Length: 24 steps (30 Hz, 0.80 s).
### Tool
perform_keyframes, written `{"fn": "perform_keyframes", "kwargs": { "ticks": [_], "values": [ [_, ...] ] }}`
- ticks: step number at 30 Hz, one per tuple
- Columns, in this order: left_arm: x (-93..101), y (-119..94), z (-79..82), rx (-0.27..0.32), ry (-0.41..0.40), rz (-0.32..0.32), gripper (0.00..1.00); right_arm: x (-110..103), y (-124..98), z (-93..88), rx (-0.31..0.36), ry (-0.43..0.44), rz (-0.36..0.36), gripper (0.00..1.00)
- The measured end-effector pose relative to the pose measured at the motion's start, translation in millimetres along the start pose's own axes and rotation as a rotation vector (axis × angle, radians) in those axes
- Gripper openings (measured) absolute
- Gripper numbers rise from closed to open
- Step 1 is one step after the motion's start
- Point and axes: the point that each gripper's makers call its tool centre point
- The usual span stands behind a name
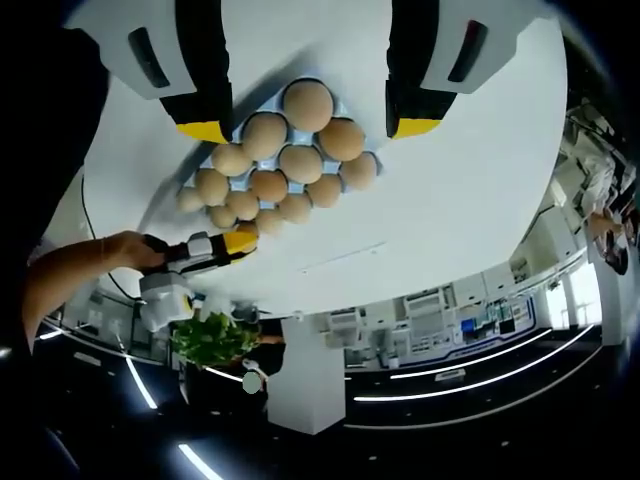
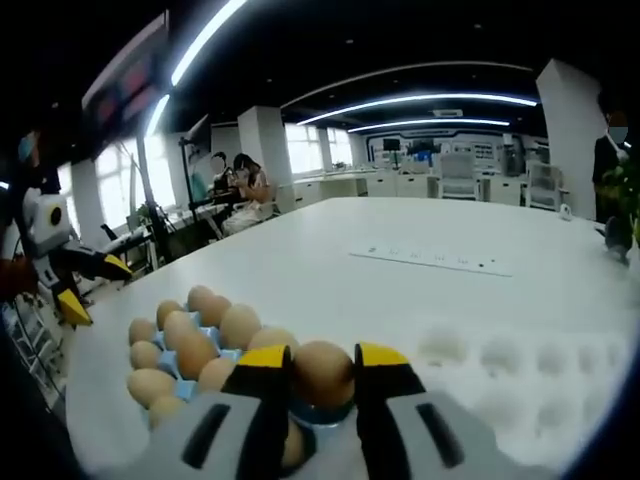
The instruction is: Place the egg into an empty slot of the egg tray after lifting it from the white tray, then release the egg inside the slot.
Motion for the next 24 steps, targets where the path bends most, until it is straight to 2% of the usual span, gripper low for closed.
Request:
{"fn": "perform_keyframes", "kwargs": {
  "ticks": [5,13,24],
  "values": [
    [0.0,0.7,-0.2,-0.002,0.001,-0.001,0.62,-0.4,1.7,-5.3,-0.017,0.002,0.004,0.24],
    [-0.2,1.1,-1.3,-0.005,0.0,-0.001,0.62,0.4,5.1,-9.2,-0.047,0.076,0.004,0.24],
    [-0.7,1.6,-0.7,-0.007,0.002,-0.001,0.62,0.4,6.4,-10.9,-0.087,0.066,0.012,0.24]
  ]
}}
Point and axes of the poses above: the point that each gripper's makers call its tool centre point, and the gripper's own axes: y roughly forward along the fingers, x roughly to its right, z roughly out of its top, and after that the axes turned 15 degrees about -z, right-handed
